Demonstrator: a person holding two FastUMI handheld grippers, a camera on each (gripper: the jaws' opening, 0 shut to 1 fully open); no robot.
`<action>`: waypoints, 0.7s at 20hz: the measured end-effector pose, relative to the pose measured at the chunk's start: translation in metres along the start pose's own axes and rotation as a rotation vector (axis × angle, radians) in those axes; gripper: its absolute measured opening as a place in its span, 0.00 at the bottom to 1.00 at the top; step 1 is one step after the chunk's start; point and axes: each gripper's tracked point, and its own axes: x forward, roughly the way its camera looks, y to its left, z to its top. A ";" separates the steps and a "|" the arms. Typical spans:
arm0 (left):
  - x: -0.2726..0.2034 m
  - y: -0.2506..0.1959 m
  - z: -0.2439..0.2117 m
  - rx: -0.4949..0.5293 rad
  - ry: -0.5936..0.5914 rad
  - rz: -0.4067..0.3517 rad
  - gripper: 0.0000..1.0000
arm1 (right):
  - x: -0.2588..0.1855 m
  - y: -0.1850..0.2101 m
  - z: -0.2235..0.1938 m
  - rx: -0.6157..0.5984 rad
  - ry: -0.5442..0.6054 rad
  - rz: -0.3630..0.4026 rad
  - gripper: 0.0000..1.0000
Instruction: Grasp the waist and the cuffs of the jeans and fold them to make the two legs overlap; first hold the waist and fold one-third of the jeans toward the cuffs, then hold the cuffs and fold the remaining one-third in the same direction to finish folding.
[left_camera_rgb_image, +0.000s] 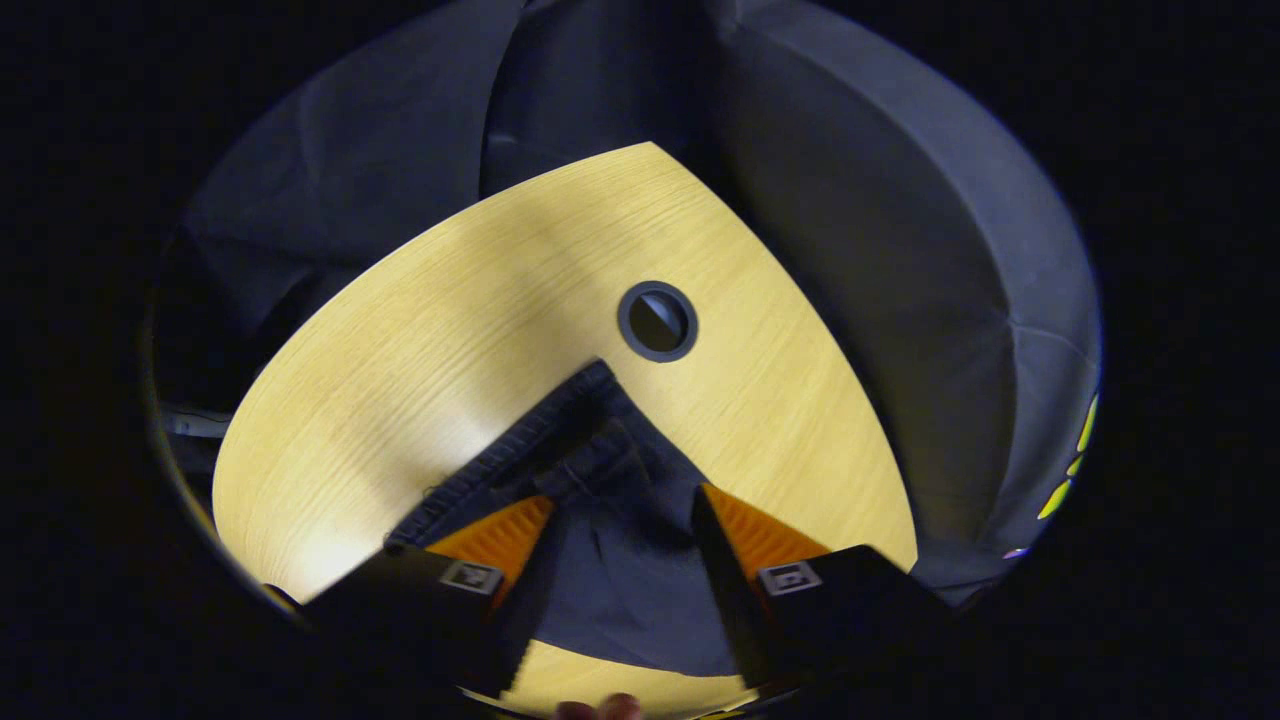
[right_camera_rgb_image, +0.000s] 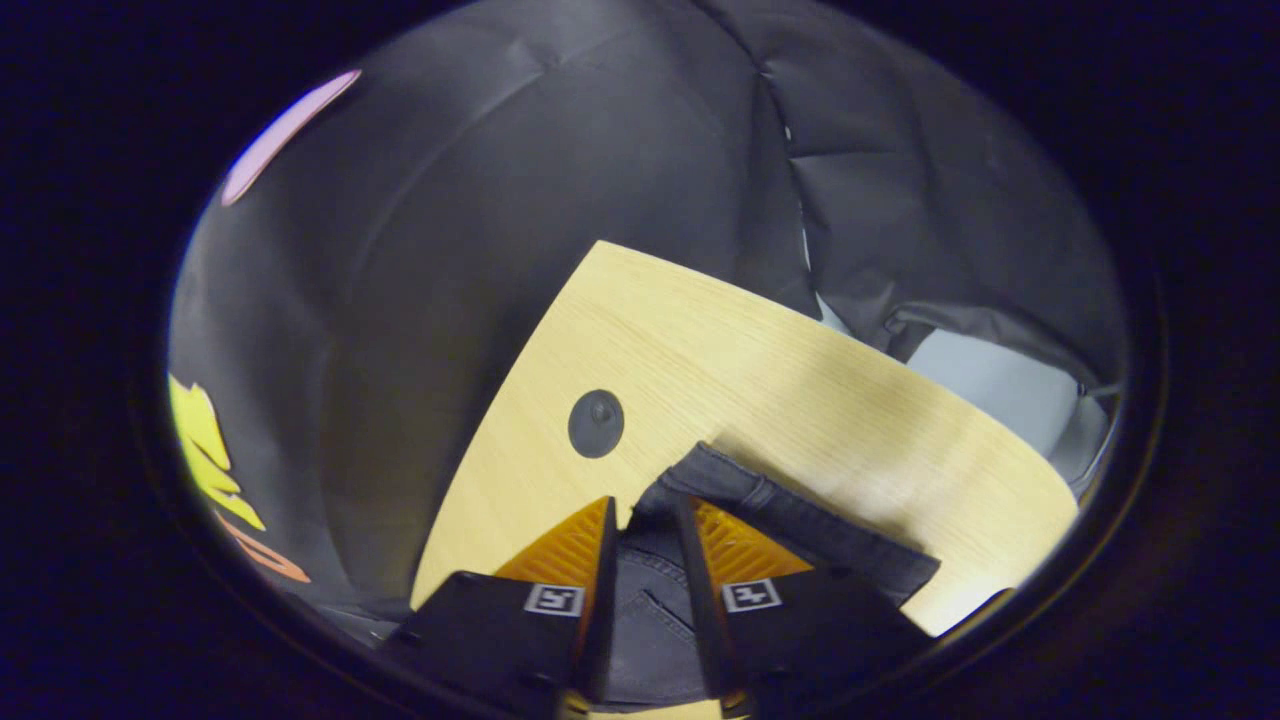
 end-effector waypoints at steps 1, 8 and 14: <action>-0.010 0.001 0.003 0.024 -0.020 0.010 0.84 | -0.003 0.003 -0.002 -0.021 -0.004 0.004 0.55; -0.071 -0.015 -0.022 0.314 -0.194 0.018 1.00 | -0.071 0.003 -0.013 -0.196 -0.113 -0.020 0.91; -0.167 -0.066 -0.095 0.588 -0.476 -0.135 1.00 | -0.176 -0.004 -0.043 -0.382 -0.295 0.041 0.98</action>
